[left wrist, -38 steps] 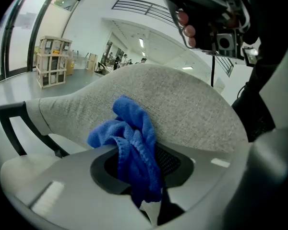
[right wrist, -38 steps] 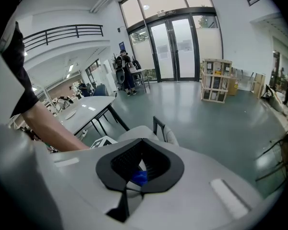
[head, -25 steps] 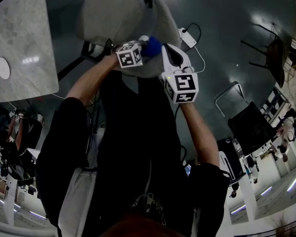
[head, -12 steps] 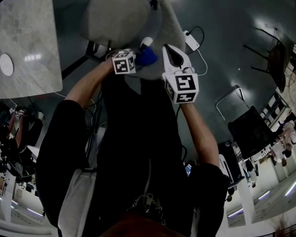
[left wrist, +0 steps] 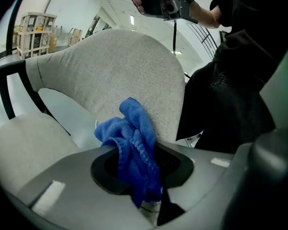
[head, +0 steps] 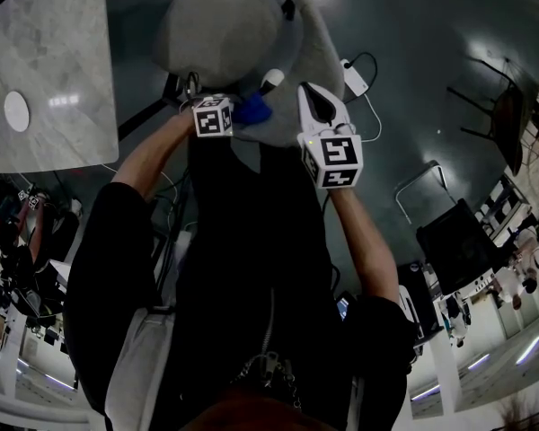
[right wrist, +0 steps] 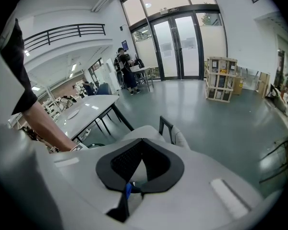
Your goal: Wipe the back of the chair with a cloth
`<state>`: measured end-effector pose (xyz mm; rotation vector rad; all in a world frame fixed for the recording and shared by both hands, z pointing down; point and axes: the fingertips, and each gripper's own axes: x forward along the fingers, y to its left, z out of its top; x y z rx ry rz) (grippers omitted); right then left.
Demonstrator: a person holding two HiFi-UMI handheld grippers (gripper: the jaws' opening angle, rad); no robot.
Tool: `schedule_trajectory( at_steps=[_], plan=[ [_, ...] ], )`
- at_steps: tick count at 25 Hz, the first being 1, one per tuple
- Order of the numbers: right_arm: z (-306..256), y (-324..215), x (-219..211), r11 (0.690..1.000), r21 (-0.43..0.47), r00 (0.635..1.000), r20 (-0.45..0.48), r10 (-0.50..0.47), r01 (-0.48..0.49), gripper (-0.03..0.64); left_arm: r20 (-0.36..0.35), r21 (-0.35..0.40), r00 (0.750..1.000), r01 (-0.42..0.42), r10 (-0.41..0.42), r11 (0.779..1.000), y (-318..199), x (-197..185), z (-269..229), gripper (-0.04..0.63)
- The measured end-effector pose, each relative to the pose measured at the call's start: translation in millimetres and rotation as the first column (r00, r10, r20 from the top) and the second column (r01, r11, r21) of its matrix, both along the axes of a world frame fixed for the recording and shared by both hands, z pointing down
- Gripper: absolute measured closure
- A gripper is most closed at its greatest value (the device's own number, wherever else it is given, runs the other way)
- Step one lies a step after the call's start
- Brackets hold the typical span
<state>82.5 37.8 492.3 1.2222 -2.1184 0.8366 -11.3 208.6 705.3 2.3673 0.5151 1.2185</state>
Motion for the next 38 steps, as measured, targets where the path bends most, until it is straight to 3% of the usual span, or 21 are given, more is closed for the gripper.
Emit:
schedule_trajectory(
  at_steps=[4, 7, 10, 14, 18, 20, 24, 29, 32, 35, 38],
  plan=[
    [0.3, -1.0, 0.3, 1.0, 0.006, 1.0, 0.002, 0.005, -0.005, 0.614, 0.039, 0.026, 0.999, -0.036, 0.035, 0.999, -4.9, -12.9, 7.6, 0.479],
    [-0.1, -2.5, 2.7, 1.0, 0.019, 1.0, 0.006, 0.022, -0.022, 0.614, 0.01, 0.036, 0.988, 0.152, -0.153, 0.988, -29.7, 1.8, 11.8, 0.479],
    [-2.5, -6.1, 10.5, 0.998, 0.03, 0.999, 0.012, 0.048, -0.048, 0.614, -0.03, 0.046, 0.935, 0.354, -0.353, 0.934, -72.7, 29.1, 0.1, 0.477],
    [-3.0, -11.6, 21.7, 0.995, 0.044, 0.996, 0.017, 0.083, -0.084, 0.614, -0.095, 0.058, 0.86, 0.507, -0.501, 0.86, -129.4, 61.8, -6.6, 0.477],
    [-3.6, -14.1, 29.9, 0.99, 0.052, 0.991, 0.037, 0.126, -0.127, 0.614, -0.142, 0.08, 0.749, 0.66, -0.647, 0.747, -189.7, 75.8, -0.1, 0.476],
    [-2.8, -12.2, 33.5, 0.989, 0.051, 0.99, 0.045, 0.135, -0.137, 0.614, -0.142, 0.097, 0.711, 0.703, -0.689, 0.705, -213.8, 82.7, 2.2, 0.476],
    [-0.4, -8.8, 41.8, 0.987, 0.044, 0.987, 0.048, 0.154, -0.156, 0.614, -0.151, 0.122, 0.689, 0.725, -0.709, 0.678, -250.3, 99.3, 9.8, 0.476],
    [7.1, -5.6, 53.7, 0.977, 0.04, 0.977, 0.052, 0.205, -0.208, 0.614, -0.131, 0.129, 0.602, 0.798, -0.788, 0.588, -292.9, 95.0, 21.5, 0.476],
    [14.0, 0.0, 57.2, 0.974, 0.025, 0.974, 0.054, 0.222, -0.224, 0.614, -0.108, 0.144, 0.564, 0.824, -0.819, 0.548, -305.0, 88.6, 33.1, 0.476],
    [18.3, 5.0, 57.6, 0.977, 0.015, 0.976, 0.045, 0.211, -0.212, 0.614, -0.103, 0.137, 0.545, 0.836, -0.832, 0.531, -314.0, 93.6, 40.6, 0.476],
    [21.9, 5.9, 57.3, 0.979, 0.005, 0.978, 0.039, 0.204, -0.204, 0.614, -0.11, 0.13, 0.552, 0.832, -0.827, 0.539, -319.7, 102.3, 45.4, 0.476]
  ],
)
